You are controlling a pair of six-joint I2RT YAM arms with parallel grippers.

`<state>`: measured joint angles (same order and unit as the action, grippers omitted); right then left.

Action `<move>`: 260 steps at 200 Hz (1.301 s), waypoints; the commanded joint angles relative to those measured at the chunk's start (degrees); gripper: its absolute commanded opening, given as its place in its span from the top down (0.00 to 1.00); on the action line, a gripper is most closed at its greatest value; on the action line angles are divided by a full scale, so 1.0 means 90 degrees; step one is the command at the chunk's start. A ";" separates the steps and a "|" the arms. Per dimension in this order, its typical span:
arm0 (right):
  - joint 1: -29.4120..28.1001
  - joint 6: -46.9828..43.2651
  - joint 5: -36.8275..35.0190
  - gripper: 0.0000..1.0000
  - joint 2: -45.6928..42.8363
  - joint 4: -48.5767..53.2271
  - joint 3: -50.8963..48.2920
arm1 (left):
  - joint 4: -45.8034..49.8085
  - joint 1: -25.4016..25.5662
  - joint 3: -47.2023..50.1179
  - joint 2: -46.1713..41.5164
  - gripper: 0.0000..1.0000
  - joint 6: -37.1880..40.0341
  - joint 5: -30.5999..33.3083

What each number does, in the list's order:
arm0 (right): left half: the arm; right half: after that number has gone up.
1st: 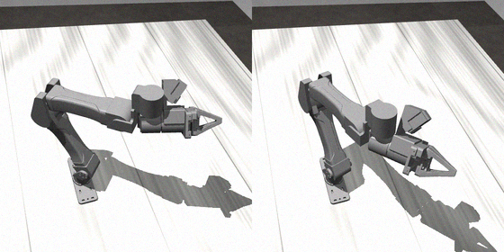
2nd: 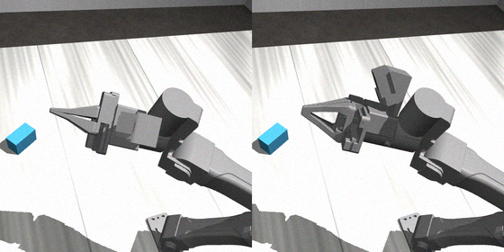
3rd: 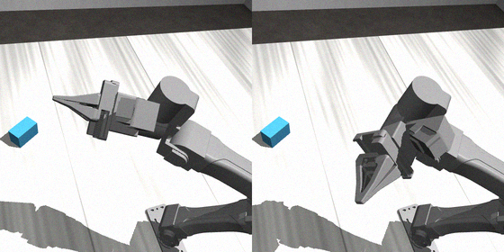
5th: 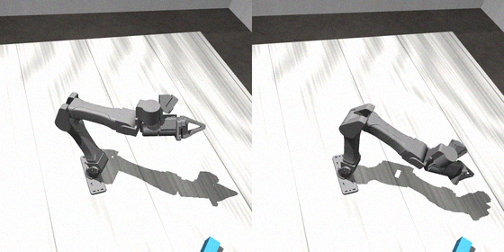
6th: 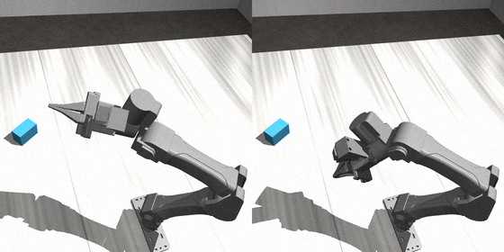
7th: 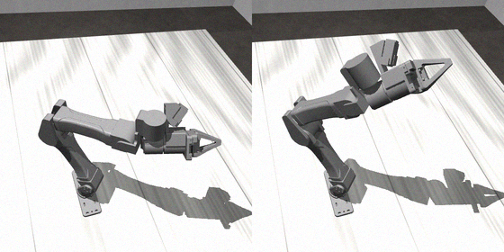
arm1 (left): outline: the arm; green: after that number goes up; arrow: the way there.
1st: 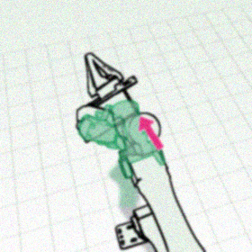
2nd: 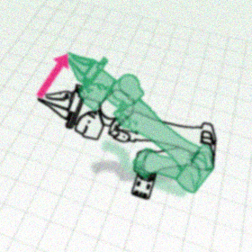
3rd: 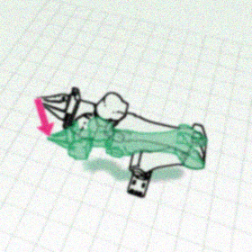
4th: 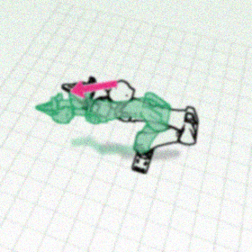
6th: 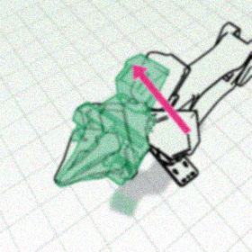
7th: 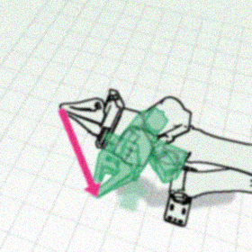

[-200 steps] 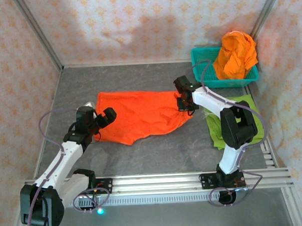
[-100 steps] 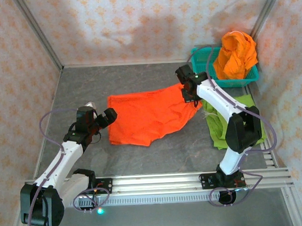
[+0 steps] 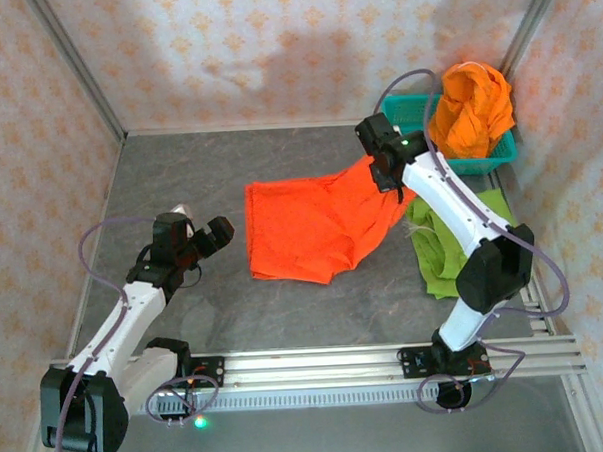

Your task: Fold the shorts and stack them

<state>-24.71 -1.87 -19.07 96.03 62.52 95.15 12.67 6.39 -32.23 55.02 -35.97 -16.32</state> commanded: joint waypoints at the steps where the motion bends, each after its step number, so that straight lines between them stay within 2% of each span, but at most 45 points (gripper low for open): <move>1: -0.0042 -0.0209 -0.0449 1.00 -0.0047 0.0202 0.0357 | 0.0084 -0.0003 -0.0257 0.0092 0.00 0.0149 -0.0173; 18: -0.0045 -0.0266 -0.0479 1.00 -0.0099 0.0190 0.0468 | -0.0052 0.0001 -0.0276 0.0140 0.00 0.0106 -0.0362; 38: -0.0040 -0.0307 -0.0461 1.00 -0.0101 0.0207 0.0583 | -0.0322 0.0002 -0.0348 0.0253 0.09 0.0052 -0.0688; 51: -0.0052 -0.0338 -0.0396 1.00 -0.0102 0.0220 0.0627 | -0.0393 0.0019 -0.0545 0.0472 0.20 0.0073 -0.0887; 63: -0.0065 -0.0354 -0.0381 1.00 -0.0094 0.0213 0.0653 | -0.0311 0.0051 -0.0849 0.0786 0.39 0.0148 -0.1001; 73: -0.0077 -0.0369 -0.0398 1.00 -0.0106 0.0230 0.0678 | -0.0292 0.0113 -0.1091 0.1106 0.51 0.0196 -0.1071; 109: -0.0108 -0.0394 -0.0458 1.00 -0.0122 0.0299 0.0813 | -0.0633 0.0629 -0.1715 0.2127 0.81 0.0154 -0.1089; 136: -0.0144 -0.0395 -0.0415 1.00 -0.0139 0.0347 0.0843 | -0.0730 0.0958 -0.2248 0.3045 1.00 0.0138 -0.1020; 201: -0.0186 -0.0409 -0.0445 1.00 -0.0201 0.0415 0.0844 | -0.0929 0.1278 -0.3080 0.5130 1.00 0.0223 -0.0859; 232: -0.0190 -0.0494 -0.0554 1.00 -0.0243 0.0377 0.0729 | -0.0878 0.1424 -0.2853 0.5472 1.00 0.0403 -0.0568; 260: -0.0185 -0.0597 -0.0696 1.00 -0.0282 0.0338 0.0588 | -0.1175 0.1557 -0.2270 0.5351 1.00 0.0291 -0.0509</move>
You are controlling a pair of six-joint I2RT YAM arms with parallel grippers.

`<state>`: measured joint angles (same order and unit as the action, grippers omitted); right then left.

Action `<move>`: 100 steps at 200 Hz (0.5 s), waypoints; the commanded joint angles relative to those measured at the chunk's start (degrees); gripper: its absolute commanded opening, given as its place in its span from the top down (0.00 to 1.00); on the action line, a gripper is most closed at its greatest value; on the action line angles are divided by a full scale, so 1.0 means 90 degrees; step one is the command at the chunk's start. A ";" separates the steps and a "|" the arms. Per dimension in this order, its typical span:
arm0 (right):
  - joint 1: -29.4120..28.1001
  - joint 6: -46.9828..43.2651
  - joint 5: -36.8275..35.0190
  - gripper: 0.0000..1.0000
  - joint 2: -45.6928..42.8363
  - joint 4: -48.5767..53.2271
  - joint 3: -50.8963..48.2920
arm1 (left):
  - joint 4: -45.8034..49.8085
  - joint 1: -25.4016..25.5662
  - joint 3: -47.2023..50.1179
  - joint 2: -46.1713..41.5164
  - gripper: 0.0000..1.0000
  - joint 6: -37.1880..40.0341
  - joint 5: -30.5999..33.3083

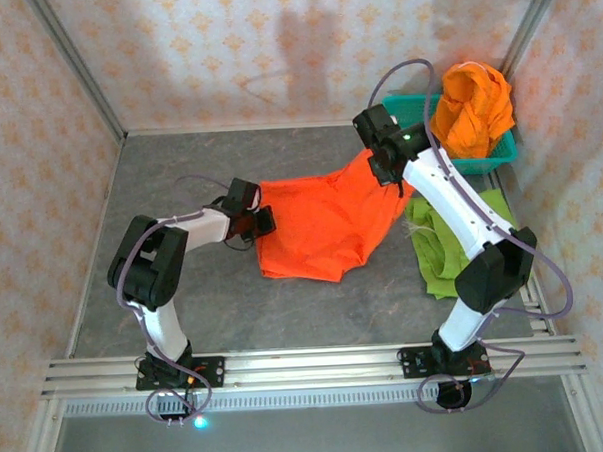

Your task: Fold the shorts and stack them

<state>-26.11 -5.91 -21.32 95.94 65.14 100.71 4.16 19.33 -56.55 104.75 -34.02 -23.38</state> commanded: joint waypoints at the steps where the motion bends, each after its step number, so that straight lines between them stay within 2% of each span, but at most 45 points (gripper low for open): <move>1: -0.0029 -0.0151 -0.0455 1.00 -0.0276 0.0047 -0.0028 | -0.0239 0.0123 0.0453 -0.0184 1.00 0.0077 0.0279; 55: -0.0046 -0.0278 -0.0942 1.00 -0.0342 0.0216 0.0024 | -0.0814 0.0736 0.1388 -0.0469 1.00 -0.0345 0.0483; 100: -0.0305 -0.0033 -0.0984 1.00 -0.0215 0.0478 0.0299 | -0.1070 0.1042 0.1348 -0.0450 1.00 -0.0610 0.0551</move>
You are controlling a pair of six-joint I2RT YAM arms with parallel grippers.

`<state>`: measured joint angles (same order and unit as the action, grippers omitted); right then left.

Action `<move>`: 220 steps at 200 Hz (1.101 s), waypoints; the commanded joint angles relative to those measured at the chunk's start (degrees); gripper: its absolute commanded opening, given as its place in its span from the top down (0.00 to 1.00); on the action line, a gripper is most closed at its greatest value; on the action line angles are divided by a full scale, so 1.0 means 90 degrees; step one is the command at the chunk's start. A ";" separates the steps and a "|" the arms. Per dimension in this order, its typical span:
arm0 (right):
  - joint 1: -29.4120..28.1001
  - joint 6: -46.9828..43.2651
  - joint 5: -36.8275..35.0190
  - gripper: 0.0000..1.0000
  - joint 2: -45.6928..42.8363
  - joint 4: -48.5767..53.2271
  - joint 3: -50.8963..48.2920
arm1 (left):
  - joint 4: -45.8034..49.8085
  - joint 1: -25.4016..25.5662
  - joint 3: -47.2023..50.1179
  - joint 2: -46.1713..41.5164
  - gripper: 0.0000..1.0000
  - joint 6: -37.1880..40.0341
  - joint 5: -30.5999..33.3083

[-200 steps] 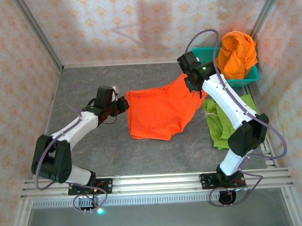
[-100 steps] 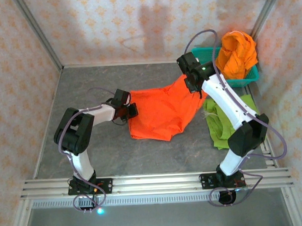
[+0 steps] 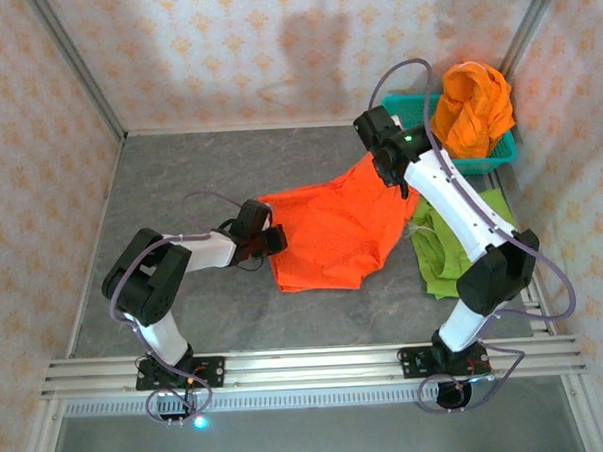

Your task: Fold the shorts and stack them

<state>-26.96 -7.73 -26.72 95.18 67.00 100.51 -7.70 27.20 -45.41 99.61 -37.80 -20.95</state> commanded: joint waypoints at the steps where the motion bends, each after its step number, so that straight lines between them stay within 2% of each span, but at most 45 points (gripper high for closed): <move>1: -0.0218 0.0181 -0.0383 1.00 -0.0118 0.0281 0.0329 | 0.0254 0.0174 0.0102 0.0122 1.00 -0.0187 0.0284; 52: -0.0884 0.1258 -0.0058 1.00 0.0313 0.0842 0.0799 | 0.0223 0.0428 -0.0234 0.0356 1.00 -0.0291 0.0316; 121: -0.1572 0.2609 0.0921 1.00 0.0765 0.0637 0.0816 | 0.0192 0.0600 -0.0480 0.0452 1.00 -0.0428 0.0338; 220: -0.1965 0.3291 0.2184 0.98 0.1804 -0.0100 0.0664 | 0.0177 0.0692 -0.0441 0.0246 1.00 -0.0544 0.0474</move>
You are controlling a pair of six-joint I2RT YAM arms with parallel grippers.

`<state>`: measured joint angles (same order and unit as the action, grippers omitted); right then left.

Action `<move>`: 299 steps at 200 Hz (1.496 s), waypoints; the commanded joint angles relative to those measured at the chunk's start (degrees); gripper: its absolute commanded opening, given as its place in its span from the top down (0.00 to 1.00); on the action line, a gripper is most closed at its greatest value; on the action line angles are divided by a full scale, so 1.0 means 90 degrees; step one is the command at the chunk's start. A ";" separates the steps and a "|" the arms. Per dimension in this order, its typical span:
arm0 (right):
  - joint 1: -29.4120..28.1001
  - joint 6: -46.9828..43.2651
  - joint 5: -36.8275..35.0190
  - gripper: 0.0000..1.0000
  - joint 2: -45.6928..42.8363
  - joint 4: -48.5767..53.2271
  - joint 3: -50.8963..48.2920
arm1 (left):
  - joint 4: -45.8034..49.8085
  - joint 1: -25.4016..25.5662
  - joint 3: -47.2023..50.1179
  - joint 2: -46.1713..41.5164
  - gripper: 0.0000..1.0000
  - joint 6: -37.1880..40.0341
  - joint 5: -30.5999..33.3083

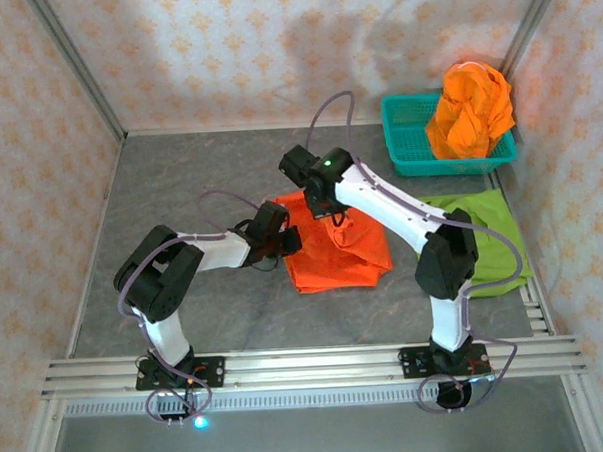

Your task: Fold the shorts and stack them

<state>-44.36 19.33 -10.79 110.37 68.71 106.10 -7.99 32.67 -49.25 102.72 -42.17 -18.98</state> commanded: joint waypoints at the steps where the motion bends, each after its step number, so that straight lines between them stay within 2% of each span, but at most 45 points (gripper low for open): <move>1: -0.0032 0.0289 0.0440 0.98 0.0113 -0.0300 0.0040 | 0.0206 0.0083 -0.0005 -0.0116 1.00 -0.0059 0.0265; 19: -0.0032 0.0257 0.0988 0.88 0.0081 -0.0570 0.0079 | 0.0147 0.0090 0.0201 -0.0516 0.91 -0.0116 0.0461; 28: -0.0032 0.0227 0.1314 0.80 -0.0047 -0.0757 0.0086 | 0.0159 0.0081 0.0353 -0.0821 0.85 -0.0137 0.0642; 44: -0.0032 0.0180 0.1651 0.58 -0.0428 -0.0988 0.0124 | 0.0405 0.0085 0.0644 -0.1523 0.73 -0.0113 0.1152; 67: -0.0035 0.0111 0.1527 0.22 -0.1344 -0.1321 -0.0050 | 0.0723 0.0075 0.1161 -0.2762 0.36 -0.0014 0.1868; 75: -0.0018 0.0049 0.1479 0.08 -0.1721 -0.1525 -0.0251 | 0.0798 0.0072 0.1300 -0.3198 0.30 0.0040 0.2032; 86: 0.0022 0.0038 0.1432 0.00 -0.2253 -0.1861 -0.0680 | 0.0928 0.0062 0.1371 -0.3734 0.24 0.0162 0.2140; 104: 0.0233 0.0201 0.1627 0.00 -0.3071 -0.2596 -0.1630 | 0.1225 0.0034 0.1186 -0.4256 0.20 0.0397 0.2108; 122: 0.0502 0.0496 0.1973 0.00 -0.3735 -0.3401 -0.2736 | 0.1607 0.0005 0.0678 -0.4215 0.19 0.0613 0.1817; 141: 0.0729 0.0782 0.2285 0.00 -0.4189 -0.3988 -0.3658 | 0.2139 -0.0016 -0.0027 -0.3657 0.20 0.0703 0.1424; 170: 0.1026 0.1282 0.2608 0.00 -0.4546 -0.4499 -0.4615 | 0.2622 -0.0044 -0.1002 -0.2488 0.27 0.0831 0.1024; 223: 0.1205 0.1773 0.2650 0.00 -0.4558 -0.4975 -0.5665 | 0.3786 -0.0376 -0.2816 -0.0299 0.36 0.1427 0.1169; 256: 0.1371 0.1711 0.2554 0.00 -0.4231 -0.5037 -0.5962 | 0.3753 -0.0571 -0.3209 0.0394 0.40 0.1402 0.1107; 299: 0.1759 0.1851 0.3004 0.00 -0.3570 -0.5233 -0.6205 | 0.3489 -0.0570 -0.3442 0.1012 0.47 0.1187 0.0679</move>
<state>-29.82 34.54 14.57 75.79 23.83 51.90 23.42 27.27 -78.00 110.24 -30.98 -10.50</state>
